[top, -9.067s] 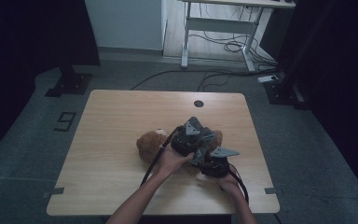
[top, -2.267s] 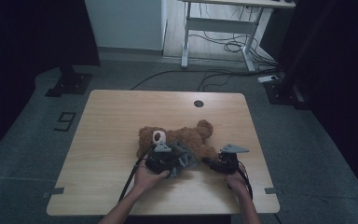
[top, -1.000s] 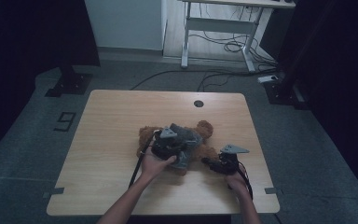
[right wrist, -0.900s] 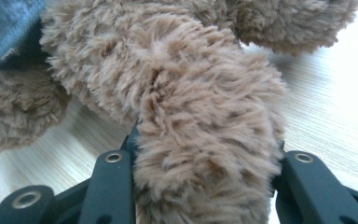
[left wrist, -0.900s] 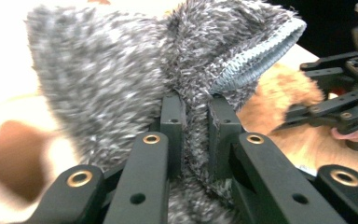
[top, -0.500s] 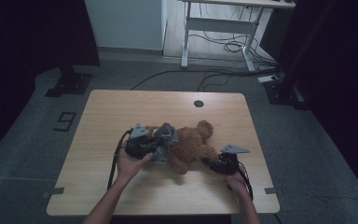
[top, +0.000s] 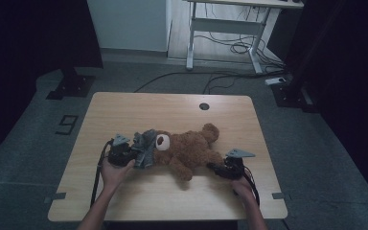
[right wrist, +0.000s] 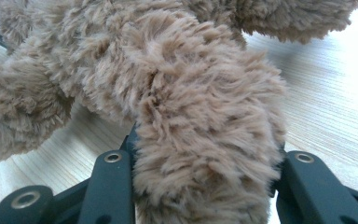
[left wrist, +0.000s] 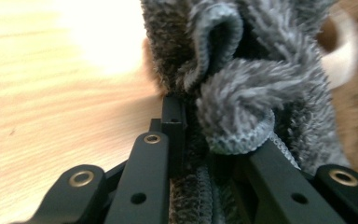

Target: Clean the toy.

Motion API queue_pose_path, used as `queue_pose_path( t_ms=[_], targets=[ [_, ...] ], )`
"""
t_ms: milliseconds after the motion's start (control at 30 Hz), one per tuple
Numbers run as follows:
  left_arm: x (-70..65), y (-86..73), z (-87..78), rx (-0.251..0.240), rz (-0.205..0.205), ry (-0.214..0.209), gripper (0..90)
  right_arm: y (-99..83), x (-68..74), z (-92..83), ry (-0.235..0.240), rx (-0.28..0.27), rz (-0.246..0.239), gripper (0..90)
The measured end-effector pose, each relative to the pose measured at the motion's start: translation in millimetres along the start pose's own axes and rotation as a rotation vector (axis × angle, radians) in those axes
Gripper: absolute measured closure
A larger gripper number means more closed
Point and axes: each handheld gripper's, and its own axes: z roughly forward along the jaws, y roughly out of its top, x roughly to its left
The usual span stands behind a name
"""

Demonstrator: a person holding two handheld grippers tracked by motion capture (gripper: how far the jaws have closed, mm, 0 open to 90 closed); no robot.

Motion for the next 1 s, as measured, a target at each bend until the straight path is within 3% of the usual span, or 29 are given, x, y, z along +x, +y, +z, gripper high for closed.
queue_pose_path(
  t_ms=[200,367,400,467,533,567,600,667,800,833,867,900,933,1000],
  targets=[
    [12.1,-9.0,12.1,0.062,-0.015,0.047,79.5,-0.5,-0.9,0.7,-0.002,0.001,0.005,54.1],
    [11.7,2.5,-1.6,0.015,-0.007,0.053,79.5,-0.9,-1.4,0.8,-0.003,0.004,0.011,54.0],
    [5.9,13.8,-15.2,-0.036,0.008,0.040,79.5,-1.3,-2.1,0.8,-0.002,0.005,0.018,53.9],
    [-4.9,26.0,-28.1,-0.090,0.033,0.017,79.5,-1.7,-3.1,1.1,-0.003,0.003,0.024,53.9],
    [-21.5,36.7,-36.9,-0.133,0.065,-0.025,79.4,-1.8,-3.3,1.4,-0.001,0.000,0.031,53.8],
    [-21.5,36.7,-36.9,-0.133,0.065,-0.025,79.3,-1.8,-3.3,1.4,-0.001,0.000,0.031,53.8],
    [-42.2,45.1,-39.0,-0.152,0.106,-0.075,79.3,-1.9,-2.8,1.8,0.000,-0.001,0.028,53.8],
    [-64.4,51.6,-35.6,-0.162,0.146,-0.127,79.3,-2.1,-2.3,2.0,0.000,-0.001,0.026,53.7],
    [-103.8,59.9,-11.5,-0.129,0.208,-0.192,79.1,-2.5,-2.6,1.7,0.000,-0.003,0.021,53.8],
    [-103.8,59.9,-11.5,-0.129,0.208,-0.192,79.1,-2.5,-2.6,1.7,0.000,-0.003,0.021,53.8],
    [-117.4,58.6,8.7,-0.081,0.225,-0.203,79.0,-2.5,-2.8,1.2,0.000,0.000,0.019,53.7],
    [-117.4,58.6,8.7,-0.081,0.225,-0.203,78.9,-2.5,-2.7,0.9,0.000,0.001,0.018,53.7],
    [-122.4,53.9,27.9,-0.037,0.237,-0.178,78.8,-2.4,-2.9,0.6,0.000,0.002,0.015,53.8],
    [-117.1,47.9,37.3,-0.022,0.231,-0.160,78.9,-2.4,-3.2,0.0,0.003,0.005,0.010,53.8]
  ],
)
